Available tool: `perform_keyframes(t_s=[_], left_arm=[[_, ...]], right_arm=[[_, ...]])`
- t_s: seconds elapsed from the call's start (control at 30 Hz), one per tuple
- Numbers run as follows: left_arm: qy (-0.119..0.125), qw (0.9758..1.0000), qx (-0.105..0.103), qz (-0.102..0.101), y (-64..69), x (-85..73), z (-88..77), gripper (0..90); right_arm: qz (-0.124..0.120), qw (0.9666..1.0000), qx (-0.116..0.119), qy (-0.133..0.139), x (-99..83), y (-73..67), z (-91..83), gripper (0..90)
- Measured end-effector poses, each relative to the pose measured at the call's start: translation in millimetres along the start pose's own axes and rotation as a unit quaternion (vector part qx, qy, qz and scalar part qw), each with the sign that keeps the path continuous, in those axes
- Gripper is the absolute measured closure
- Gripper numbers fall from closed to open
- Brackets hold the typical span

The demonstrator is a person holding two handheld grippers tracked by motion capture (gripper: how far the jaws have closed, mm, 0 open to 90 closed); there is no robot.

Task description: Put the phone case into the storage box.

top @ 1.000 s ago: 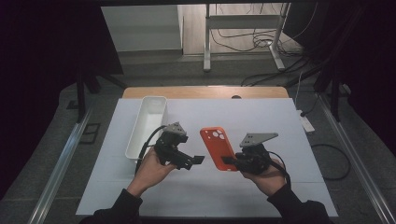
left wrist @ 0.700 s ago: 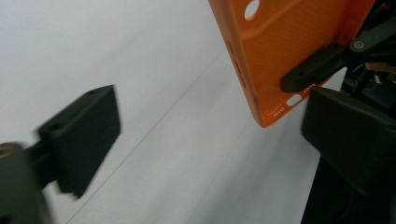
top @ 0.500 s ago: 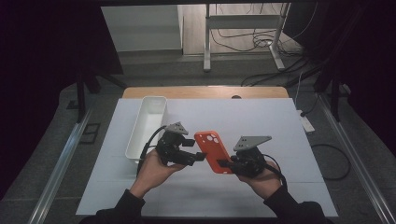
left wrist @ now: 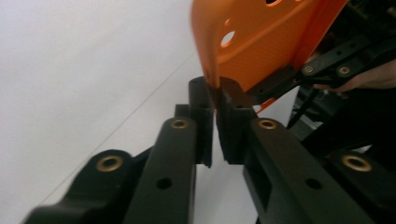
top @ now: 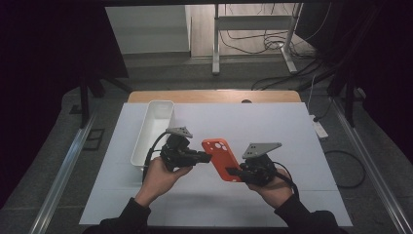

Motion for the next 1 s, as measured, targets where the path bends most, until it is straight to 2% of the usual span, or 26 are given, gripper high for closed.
perform_keyframes(t_s=[0.03,0.23,0.37,0.43,0.53,0.67,0.8,0.97,1.0], left_arm=[[-0.003,1.0,-0.001,0.0,-1.0,-0.4,0.1,87.0],[0.002,0.9995,-0.016,-0.029,-3.7,-1.6,-0.2,89.0],[0.006,0.9991,-0.022,-0.036,-3.8,-1.6,-0.4,89.1],[0.009,0.9984,-0.03,-0.047,-4.5,-1.9,-0.4,89.1],[0.008,0.9982,-0.03,-0.051,-2.9,-1.9,2.2,89.1],[0.006,0.9985,-0.022,-0.05,-0.8,-1.7,5.5,89.0],[0.003,0.9984,-0.015,-0.054,-1.0,-1.5,6.7,89.0],[0.004,0.9985,-0.007,-0.054,-1.8,-1.8,6.5,89.0],[0.004,0.9986,0.001,-0.053,-2.1,-1.8,6.0,89.0]], right_arm=[[-0.001,1.0,-0.001,-0.002,-0.1,-0.2,0.4,83.7],[-0.004,1.0,-0.002,-0.007,-1.1,-0.2,3.2,83.4],[-0.003,1.0,-0.003,-0.006,-1.9,0.4,3.8,83.2],[0.0,1.0,-0.004,-0.004,-2.7,0.9,5.1,82.6],[0.001,1.0,-0.001,-0.004,-2.6,0.3,6.3,80.4],[-0.005,0.9999,-0.009,-0.003,-2.2,-0.4,7.6,73.8],[-0.014,0.9998,-0.011,-0.002,-2.6,-1.0,9.4,62.8],[-0.02,0.9997,-0.012,-0.001,-1.7,-2.9,13.1,43.7],[-0.02,0.9997,-0.012,0.0,-1.5,-2.8,13.8,39.5]])
Point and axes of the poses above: each handheld gripper's, and its own axes: z roughly forward along the jaws, x roughly out of its top, y roughly to its right, the point moved 2 cm from there along z, roughly forward along the jaws, and after that the axes turned 3 degrees about -z, right-handed, at the moved point
